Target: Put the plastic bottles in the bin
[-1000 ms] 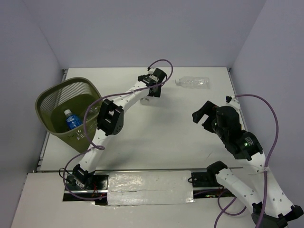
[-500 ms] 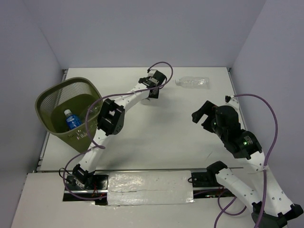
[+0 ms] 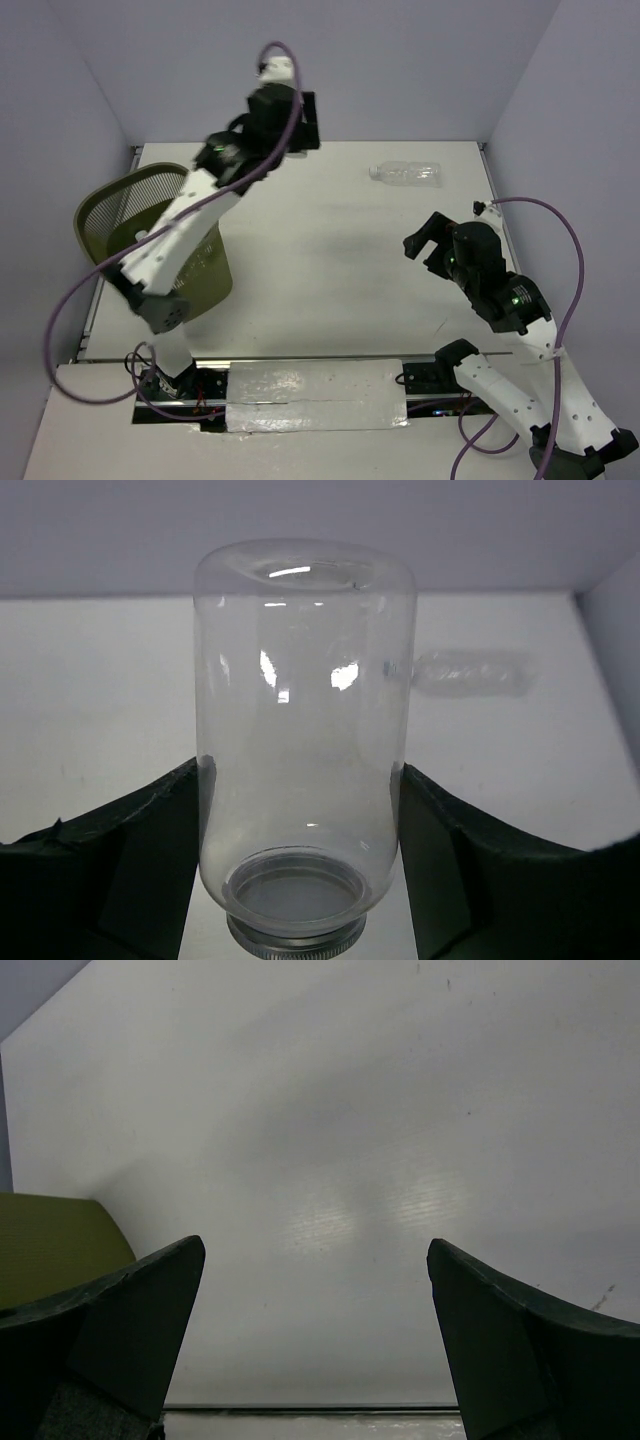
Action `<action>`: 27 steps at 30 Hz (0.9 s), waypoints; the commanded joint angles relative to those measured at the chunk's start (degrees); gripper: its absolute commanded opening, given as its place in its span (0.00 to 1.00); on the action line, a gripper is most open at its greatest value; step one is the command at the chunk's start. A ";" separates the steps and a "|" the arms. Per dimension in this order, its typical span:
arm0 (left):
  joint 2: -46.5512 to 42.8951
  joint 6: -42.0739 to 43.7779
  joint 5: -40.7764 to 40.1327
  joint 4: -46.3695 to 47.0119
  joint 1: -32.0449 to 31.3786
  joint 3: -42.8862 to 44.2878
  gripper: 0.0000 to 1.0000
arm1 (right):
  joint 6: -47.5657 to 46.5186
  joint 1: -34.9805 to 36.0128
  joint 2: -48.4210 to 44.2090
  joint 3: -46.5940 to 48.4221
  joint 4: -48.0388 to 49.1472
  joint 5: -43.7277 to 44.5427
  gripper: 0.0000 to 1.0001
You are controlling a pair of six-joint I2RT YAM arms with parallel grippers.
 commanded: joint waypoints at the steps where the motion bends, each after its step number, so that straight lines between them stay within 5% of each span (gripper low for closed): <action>1: -9.91 1.04 -3.48 -3.04 2.49 -2.42 0.62 | -0.29 -0.15 0.62 1.05 1.48 -0.71 1.00; 10: -29.51 -8.97 -20.08 -16.04 11.81 -17.80 0.64 | -1.43 -0.15 2.20 0.44 3.95 -1.95 1.00; 17: -42.44 -20.49 -23.53 -20.36 13.22 -34.06 0.65 | -2.05 -0.15 3.60 0.00 5.35 -3.53 1.00; 20: -42.27 -21.55 -22.48 -21.33 13.57 -36.71 0.84 | -2.31 -0.15 4.48 0.35 5.62 -3.88 1.00; 21: -41.84 -21.47 -22.04 -21.51 13.57 -36.71 0.98 | -2.40 -0.06 4.57 0.44 5.71 -3.88 1.00; 27: -38.41 -15.16 -18.61 -15.90 13.40 -32.85 1.00 | -2.23 -0.15 4.22 0.79 5.62 -3.62 1.00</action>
